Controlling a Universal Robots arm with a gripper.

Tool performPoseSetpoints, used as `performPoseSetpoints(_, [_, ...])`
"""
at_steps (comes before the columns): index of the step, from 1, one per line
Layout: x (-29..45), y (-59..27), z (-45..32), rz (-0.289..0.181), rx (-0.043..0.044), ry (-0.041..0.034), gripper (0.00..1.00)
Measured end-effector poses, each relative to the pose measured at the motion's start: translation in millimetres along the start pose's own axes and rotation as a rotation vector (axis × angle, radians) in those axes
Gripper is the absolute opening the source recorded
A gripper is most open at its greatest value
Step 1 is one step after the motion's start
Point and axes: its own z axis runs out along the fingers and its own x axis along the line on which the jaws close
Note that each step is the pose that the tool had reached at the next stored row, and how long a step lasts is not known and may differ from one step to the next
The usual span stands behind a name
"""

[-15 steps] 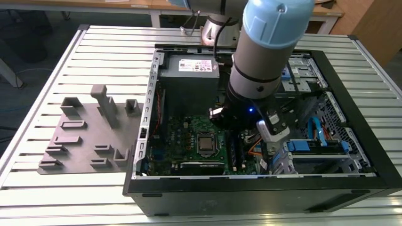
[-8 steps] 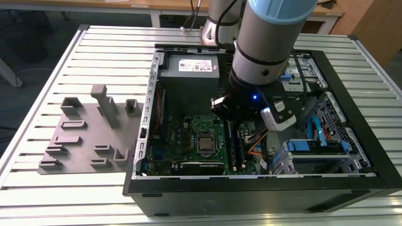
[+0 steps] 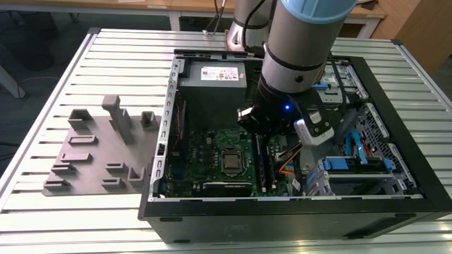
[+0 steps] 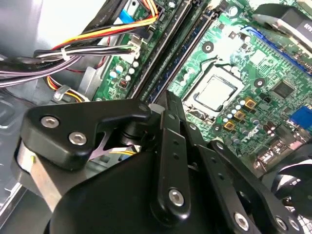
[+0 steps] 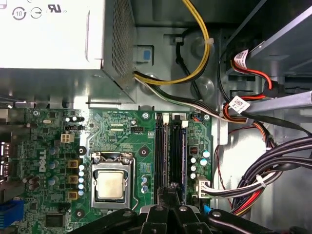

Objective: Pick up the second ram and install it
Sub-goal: 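Insert the second ram into the second slot, then press down the second ram until it locks into place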

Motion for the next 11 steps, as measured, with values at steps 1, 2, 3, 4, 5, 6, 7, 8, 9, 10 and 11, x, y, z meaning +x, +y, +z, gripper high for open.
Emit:
performPoseSetpoints(1, [0.0,0.0,0.0,0.0,0.0,0.0,0.07])
performPoseSetpoints(2, [0.0,0.0,-0.1,0.0,0.0001,0.0001,0.07])
performPoseSetpoints(3, [0.1,0.9,1.9,0.0,0.0,0.0001,0.07])
performPoseSetpoints(4, [0.1,3.1,3.5,0.0,0.0001,0.0001,0.07])
performPoseSetpoints(5, [0.1,5.5,5.4,0.0,-0.0003,0.0001,0.07])
performPoseSetpoints(6, [0.0,8.7,7.5,0.0,-0.0007,0.0,0.07])
performPoseSetpoints(7, [0.1,12.3,9.4,0.0,-0.0012,0.0,0.07])
performPoseSetpoints(8, [0.1,15.9,11.4,0.0,-0.0016,0.0,0.07])
performPoseSetpoints(9, [0.1,19.4,13.4,0.0,-0.002,0.0,0.07])
performPoseSetpoints(10, [0.2,22.9,15.4,0.0,-0.0022,0.0,0.07])
performPoseSetpoints(11, [0.1,25.9,17.4,0.0,-0.0023,0.0001,0.07])
